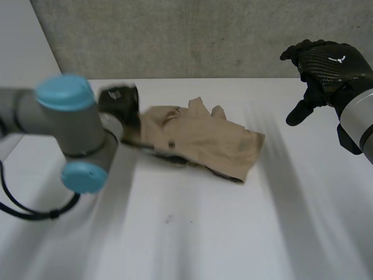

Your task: Fold the shorts.

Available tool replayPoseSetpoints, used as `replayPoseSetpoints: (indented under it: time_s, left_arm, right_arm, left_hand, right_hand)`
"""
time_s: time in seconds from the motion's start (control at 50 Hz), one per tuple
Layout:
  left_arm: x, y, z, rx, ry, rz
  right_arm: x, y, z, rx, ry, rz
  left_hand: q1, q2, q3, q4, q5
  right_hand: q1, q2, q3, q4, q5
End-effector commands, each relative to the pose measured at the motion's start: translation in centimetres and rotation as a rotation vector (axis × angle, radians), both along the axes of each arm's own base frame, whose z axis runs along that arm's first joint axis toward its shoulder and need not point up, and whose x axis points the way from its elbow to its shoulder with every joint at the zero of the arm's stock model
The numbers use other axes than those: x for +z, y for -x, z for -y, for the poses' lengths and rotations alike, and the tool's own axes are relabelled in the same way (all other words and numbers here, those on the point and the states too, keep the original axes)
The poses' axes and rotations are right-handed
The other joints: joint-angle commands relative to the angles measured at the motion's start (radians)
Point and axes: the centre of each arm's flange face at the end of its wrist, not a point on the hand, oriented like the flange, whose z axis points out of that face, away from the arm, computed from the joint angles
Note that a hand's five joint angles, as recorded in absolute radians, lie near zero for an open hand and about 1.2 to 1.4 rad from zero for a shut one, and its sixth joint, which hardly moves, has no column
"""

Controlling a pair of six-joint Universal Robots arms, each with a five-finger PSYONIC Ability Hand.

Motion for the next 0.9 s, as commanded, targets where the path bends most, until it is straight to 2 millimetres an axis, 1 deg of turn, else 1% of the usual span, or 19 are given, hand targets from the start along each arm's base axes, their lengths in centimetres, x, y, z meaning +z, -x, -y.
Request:
replayPoseSetpoints:
  time_s: [0.02,0.08,0.1,0.14,0.16,0.22,0.3,0.32,0.38,0.4,0.46,0.48,0.5,0.52,0.54,0.56,0.66,0.8,0.9]
  left_arm:
    - [13.8,-1.8,-0.9,0.061,0.372,-0.189]
    - [17.6,-1.3,-2.5,0.033,0.475,-0.251]
    - [18.2,-0.8,-3.1,0.016,0.487,-0.265]
    - [18.9,0.6,-4.5,-0.030,0.502,-0.289]
    - [19.4,2.2,-6.3,-0.086,0.509,-0.310]
    - [19.1,4.4,-8.4,-0.165,0.503,-0.320]
    - [15.6,8.5,-10.1,-0.270,0.449,-0.290]
    - [14.0,10.2,-10.9,-0.326,0.434,-0.280]
    - [11.0,12.5,-11.9,-0.409,0.402,-0.248]
    - [8.8,13.6,-12.2,-0.443,0.375,-0.219]
    - [5.1,14.7,-12.2,-0.470,0.316,-0.174]
    - [3.0,15.1,-12.5,-0.483,0.277,-0.148]
    - [2.1,15.4,-12.8,-0.493,0.258,-0.137]
    - [1.3,15.6,-13.0,-0.504,0.241,-0.127]
    - [0.5,15.8,-13.4,-0.515,0.226,-0.117]
    - [-0.9,15.9,-13.8,-0.529,0.200,-0.096]
    - [-1.9,15.6,-14.3,-0.536,0.173,-0.079]
    - [3.4,13.8,-13.8,-0.494,0.256,-0.134]
    - [5.3,10.0,-10.7,-0.387,0.265,-0.120]
  right_arm:
    - [0.3,0.0,0.0,0.000,0.007,0.004]
    - [0.6,0.0,-0.1,0.000,0.015,0.007]
    - [0.6,0.0,-0.1,0.000,0.017,0.008]
    - [0.9,0.2,0.0,-0.005,0.025,0.011]
    - [0.9,0.2,0.0,-0.006,0.027,0.010]
    - [1.3,0.4,0.1,-0.014,0.040,0.014]
    - [2.0,0.9,0.3,-0.035,0.062,0.023]
    - [2.1,1.2,0.4,-0.046,0.065,0.024]
    - [2.6,2.2,1.1,-0.087,0.079,0.030]
    - [2.8,2.5,1.2,-0.096,0.086,0.032]
    - [3.7,3.4,1.5,-0.125,0.113,0.039]
    - [3.8,3.6,1.5,-0.130,0.116,0.039]
    - [3.9,3.8,1.6,-0.135,0.121,0.040]
    - [4.0,3.9,1.7,-0.139,0.124,0.041]
    - [4.3,4.2,1.8,-0.147,0.131,0.042]
    - [4.3,4.3,1.8,-0.151,0.133,0.042]
    - [4.5,4.4,1.9,-0.155,0.139,0.044]
    - [4.1,4.0,1.5,-0.135,0.124,0.040]
    - [3.3,3.8,1.6,-0.123,0.094,0.030]
  left_hand:
    - [0.253,0.201,0.208,0.206,0.264]
    - [0.253,0.201,0.208,0.206,0.264]
    - [0.253,0.201,0.208,0.206,0.264]
    - [0.253,0.201,0.208,0.206,0.264]
    - [0.253,0.201,0.208,0.206,0.264]
    - [0.253,0.201,0.208,0.206,0.264]
    - [0.253,0.201,0.208,0.206,0.264]
    - [0.253,0.201,0.208,0.206,0.264]
    - [0.253,0.201,0.208,0.206,0.264]
    - [0.253,0.201,0.208,0.206,0.264]
    - [0.253,0.201,0.208,0.206,0.264]
    - [0.253,0.201,0.208,0.206,0.264]
    - [0.253,0.201,0.208,0.206,0.264]
    - [0.113,0.062,0.069,0.067,0.125]
    - [-0.126,-0.178,-0.170,-0.173,-0.115]
    - [-0.518,-0.570,-0.562,-0.565,-0.506]
    - [-0.695,-0.747,-0.739,-0.742,-0.683]
    - [-0.704,-0.756,-0.748,-0.751,-0.692]
    - [-0.698,-0.750,-0.742,-0.745,-0.687]
  right_hand:
    - [-0.027,-0.043,-0.039,-0.058,-0.070]
    - [-0.027,-0.043,-0.039,-0.058,-0.070]
    - [-0.027,-0.043,-0.039,-0.058,-0.070]
    - [-0.027,-0.043,-0.039,-0.058,-0.070]
    - [-0.027,-0.043,-0.039,-0.058,-0.070]
    - [-0.027,-0.043,-0.039,-0.058,-0.070]
    - [-0.027,-0.043,-0.039,-0.058,-0.070]
    - [-0.027,-0.043,-0.039,-0.058,-0.070]
    - [-0.027,-0.043,-0.039,-0.058,-0.070]
    - [-0.027,-0.043,-0.039,-0.058,-0.070]
    - [-0.027,-0.043,-0.039,-0.058,-0.070]
    - [-0.027,-0.043,-0.039,-0.058,-0.070]
    - [-0.027,-0.043,-0.039,-0.058,-0.070]
    - [-0.027,-0.043,-0.039,-0.058,-0.070]
    - [-0.027,-0.043,-0.039,-0.058,-0.070]
    - [-0.027,-0.043,-0.039,-0.058,-0.070]
    - [-0.027,-0.043,-0.039,-0.058,-0.070]
    - [-0.027,-0.043,-0.039,-0.058,-0.070]
    - [-0.027,-0.043,-0.039,-0.058,-0.070]
